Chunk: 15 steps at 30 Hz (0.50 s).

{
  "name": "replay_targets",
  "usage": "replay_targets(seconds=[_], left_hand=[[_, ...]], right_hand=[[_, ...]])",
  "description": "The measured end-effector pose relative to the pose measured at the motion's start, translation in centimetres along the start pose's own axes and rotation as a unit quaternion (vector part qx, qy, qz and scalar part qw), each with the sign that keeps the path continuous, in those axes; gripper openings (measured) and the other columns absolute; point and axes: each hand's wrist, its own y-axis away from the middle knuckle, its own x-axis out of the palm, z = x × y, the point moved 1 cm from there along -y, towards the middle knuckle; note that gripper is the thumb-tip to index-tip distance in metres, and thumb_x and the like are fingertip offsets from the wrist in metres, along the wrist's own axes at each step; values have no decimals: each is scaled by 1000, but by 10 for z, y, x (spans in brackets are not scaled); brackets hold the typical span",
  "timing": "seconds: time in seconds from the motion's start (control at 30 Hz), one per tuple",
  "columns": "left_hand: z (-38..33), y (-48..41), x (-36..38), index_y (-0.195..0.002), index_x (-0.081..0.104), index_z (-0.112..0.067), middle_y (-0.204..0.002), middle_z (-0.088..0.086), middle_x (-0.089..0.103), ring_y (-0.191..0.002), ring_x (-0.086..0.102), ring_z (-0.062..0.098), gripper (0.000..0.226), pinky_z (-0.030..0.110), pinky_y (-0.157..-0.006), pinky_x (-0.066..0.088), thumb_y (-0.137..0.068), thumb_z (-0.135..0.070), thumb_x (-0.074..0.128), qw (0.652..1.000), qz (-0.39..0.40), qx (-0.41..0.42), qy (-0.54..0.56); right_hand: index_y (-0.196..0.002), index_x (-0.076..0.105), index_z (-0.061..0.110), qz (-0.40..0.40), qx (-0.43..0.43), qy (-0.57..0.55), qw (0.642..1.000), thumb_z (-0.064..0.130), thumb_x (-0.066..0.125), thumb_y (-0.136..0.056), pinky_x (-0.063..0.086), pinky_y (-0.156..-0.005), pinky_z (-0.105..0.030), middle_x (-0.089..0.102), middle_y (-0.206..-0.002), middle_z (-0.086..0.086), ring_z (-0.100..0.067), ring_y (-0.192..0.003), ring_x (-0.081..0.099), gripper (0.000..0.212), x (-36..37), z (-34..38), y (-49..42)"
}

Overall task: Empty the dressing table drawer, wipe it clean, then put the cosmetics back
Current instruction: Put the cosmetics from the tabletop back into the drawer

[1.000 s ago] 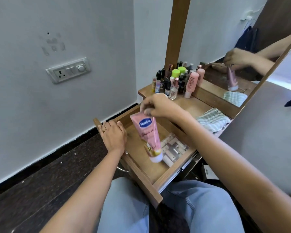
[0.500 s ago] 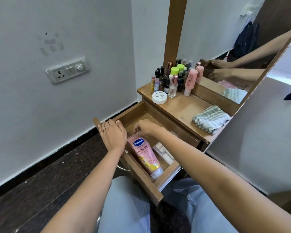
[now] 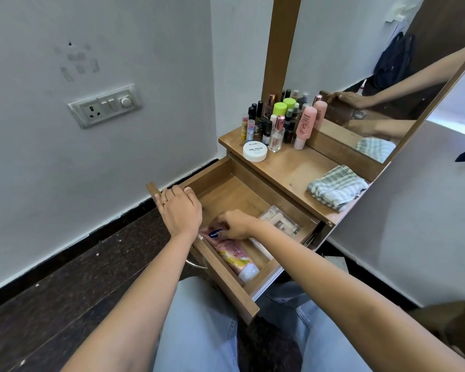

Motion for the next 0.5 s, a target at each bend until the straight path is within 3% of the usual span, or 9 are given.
replay_targets(seconds=[0.2, 0.3, 0.4, 0.5], left_hand=[[2, 1, 1, -114, 60, 3, -119, 22, 63, -124, 49, 34, 43, 47, -118, 19, -100, -25, 31, 1000, 7, -1, 2], [3, 1, 2, -116, 60, 3, -122, 22, 62, -128, 47, 34, 43, 46, -118, 19, -100, -25, 31, 1000, 8, -1, -1], [4, 0, 3, -112, 62, 2, -118, 21, 64, -124, 50, 34, 43, 47, -117, 22, -100, -25, 31, 1000, 4, 2, -7], [4, 0, 4, -109, 63, 1, -117, 21, 65, -123, 51, 35, 41, 48, -116, 23, -100, -25, 32, 1000, 0, 4, -1]], right_hand=[[-134, 51, 18, 17, -10, 27, 999, 25, 60, -90, 42, -101, -39, 48, -132, -9, -24, -119, 46, 46, 0, 0, 3], [-135, 49, 15, -20, -2, 16, 1000, 23, 61, -88, 43, -102, -36, 47, -131, -9, -23, -121, 47, 48, -16, 5, 10], [-126, 58, 15, -183, -3, -61, 981, 16, 60, -89, 45, -103, -36, 55, -130, -5, -13, -114, 53, 37, -56, 9, 25], [-118, 64, 13, -424, 36, -147, 893, 10, 58, -91, 49, -88, -21, 65, -116, -1, -5, -92, 58, 28, -112, 2, 51]])
